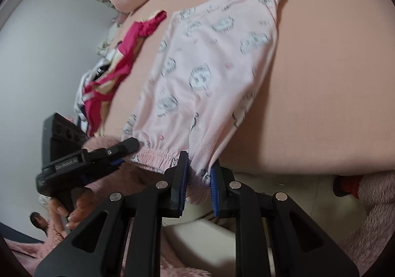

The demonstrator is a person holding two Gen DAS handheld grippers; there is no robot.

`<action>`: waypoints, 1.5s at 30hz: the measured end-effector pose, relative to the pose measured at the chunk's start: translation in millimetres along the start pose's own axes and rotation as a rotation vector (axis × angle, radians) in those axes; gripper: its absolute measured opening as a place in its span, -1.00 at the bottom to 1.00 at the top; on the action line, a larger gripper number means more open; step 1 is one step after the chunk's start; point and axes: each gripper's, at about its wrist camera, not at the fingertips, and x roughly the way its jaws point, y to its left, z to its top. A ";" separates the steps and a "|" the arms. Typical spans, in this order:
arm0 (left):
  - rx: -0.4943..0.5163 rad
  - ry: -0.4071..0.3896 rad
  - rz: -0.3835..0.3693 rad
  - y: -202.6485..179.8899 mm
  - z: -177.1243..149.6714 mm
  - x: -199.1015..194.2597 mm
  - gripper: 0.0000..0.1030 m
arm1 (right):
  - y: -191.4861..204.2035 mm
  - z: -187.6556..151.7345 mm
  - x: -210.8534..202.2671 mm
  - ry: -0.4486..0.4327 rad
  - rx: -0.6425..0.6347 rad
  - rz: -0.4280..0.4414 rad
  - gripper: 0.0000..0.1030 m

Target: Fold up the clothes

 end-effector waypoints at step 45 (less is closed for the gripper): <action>0.677 -0.165 0.289 -103.1 183.1 84.7 -0.85 | 17.6 197.1 49.7 -0.171 -0.353 -0.316 -0.80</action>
